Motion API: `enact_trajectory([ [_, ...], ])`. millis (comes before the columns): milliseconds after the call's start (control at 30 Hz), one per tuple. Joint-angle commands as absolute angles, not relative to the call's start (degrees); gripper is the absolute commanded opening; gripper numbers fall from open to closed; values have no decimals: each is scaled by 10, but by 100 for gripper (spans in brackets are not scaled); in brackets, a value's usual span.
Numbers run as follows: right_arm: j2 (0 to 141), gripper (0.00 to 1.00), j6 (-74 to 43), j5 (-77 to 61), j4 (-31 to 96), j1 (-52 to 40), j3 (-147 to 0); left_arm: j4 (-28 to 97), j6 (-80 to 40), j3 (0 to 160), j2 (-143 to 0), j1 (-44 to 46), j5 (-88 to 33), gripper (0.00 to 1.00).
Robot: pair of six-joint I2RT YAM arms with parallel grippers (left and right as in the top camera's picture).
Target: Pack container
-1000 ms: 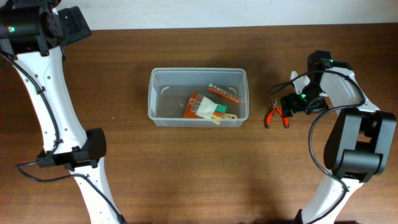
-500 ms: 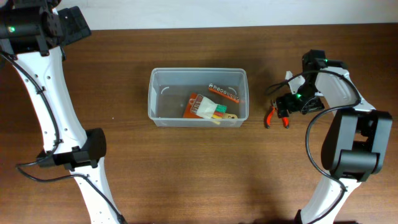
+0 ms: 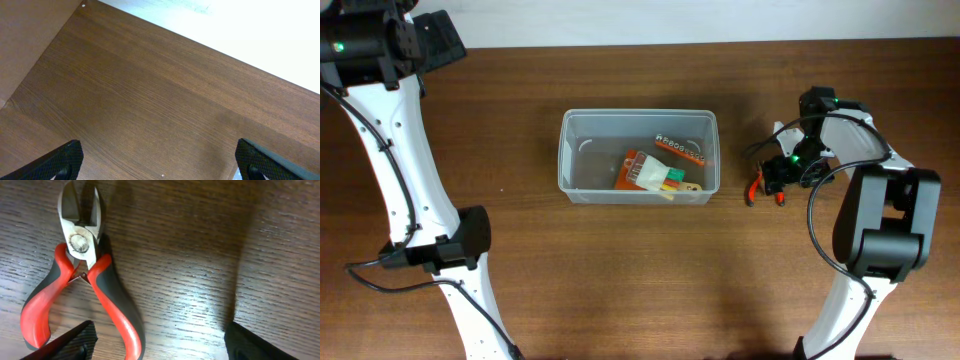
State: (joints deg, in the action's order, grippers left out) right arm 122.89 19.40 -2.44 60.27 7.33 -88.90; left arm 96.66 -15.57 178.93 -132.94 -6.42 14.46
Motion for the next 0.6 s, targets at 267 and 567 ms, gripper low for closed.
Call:
enact_trajectory([
  [267, 1233, 77, 195, -22, 597, 70, -884, 967, -149, 1790, -1313, -68, 154, 99],
  [567, 1233, 76, 222, -28, 582, 45, -884, 967, -149, 1790, -1313, -68, 154, 99],
])
